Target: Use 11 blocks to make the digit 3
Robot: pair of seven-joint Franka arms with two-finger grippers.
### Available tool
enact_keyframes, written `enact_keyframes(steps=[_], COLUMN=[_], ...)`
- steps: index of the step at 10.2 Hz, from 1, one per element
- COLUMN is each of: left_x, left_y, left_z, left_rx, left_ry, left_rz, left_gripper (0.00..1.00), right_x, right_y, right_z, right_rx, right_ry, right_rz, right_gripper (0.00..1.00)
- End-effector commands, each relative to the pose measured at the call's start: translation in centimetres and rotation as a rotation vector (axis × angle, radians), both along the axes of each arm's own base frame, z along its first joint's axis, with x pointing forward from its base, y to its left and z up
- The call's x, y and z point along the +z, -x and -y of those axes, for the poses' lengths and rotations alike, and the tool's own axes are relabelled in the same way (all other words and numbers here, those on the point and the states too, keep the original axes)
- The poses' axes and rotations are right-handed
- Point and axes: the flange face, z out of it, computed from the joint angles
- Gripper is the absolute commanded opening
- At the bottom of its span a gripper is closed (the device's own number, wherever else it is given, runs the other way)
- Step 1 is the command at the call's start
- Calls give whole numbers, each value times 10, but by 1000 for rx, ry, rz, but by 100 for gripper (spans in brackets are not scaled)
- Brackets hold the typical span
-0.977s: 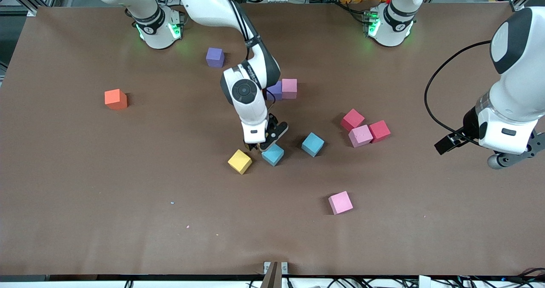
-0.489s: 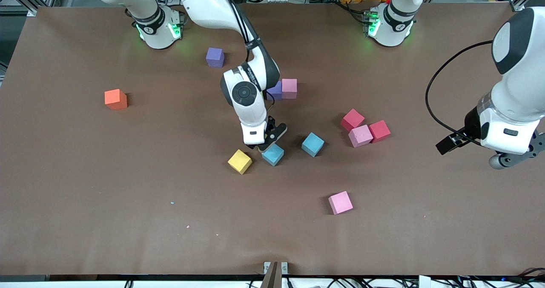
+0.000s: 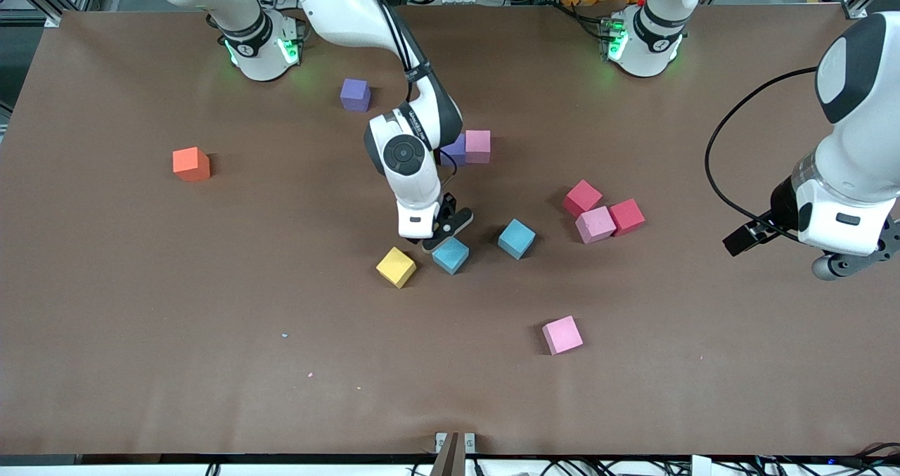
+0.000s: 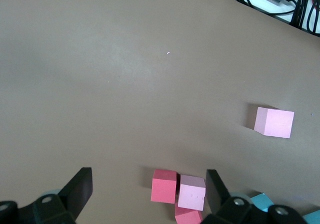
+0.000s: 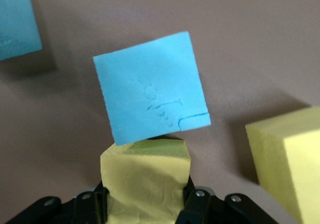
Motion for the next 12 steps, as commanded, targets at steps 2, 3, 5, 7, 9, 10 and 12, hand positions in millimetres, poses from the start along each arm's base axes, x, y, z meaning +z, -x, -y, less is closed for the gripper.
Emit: enact_keyframes(steps=[2, 3, 5, 7, 9, 10, 12], left_x=[6, 6, 6, 6, 6, 4, 4], left_y=[7, 7, 7, 7, 7, 7, 7], left_z=[-2, -4, -4, -4, -7, -8, -8], left_rx=[-15, -12, -12, -13, -15, -15, -18], left_ry=[12, 10, 12, 11, 11, 11, 11], left_rz=[-9, -8, -9, -10, -11, -14, -14], left_gripper=[100, 100, 100, 100, 100, 100, 100], right_x=[2, 5, 9, 10, 13, 14, 13], right_y=[6, 9, 11, 12, 12, 11, 10], right_z=[2, 3, 8, 13, 16, 17, 22], right_rx=[-189, -230, -239, -245, -250, -253, -260], right_ry=[-3, 5, 15, 16, 16, 15, 20], right_rz=[-84, -112, -134, -139, -139, -139, -140], right_gripper=[4, 2, 2, 2, 2, 2, 0])
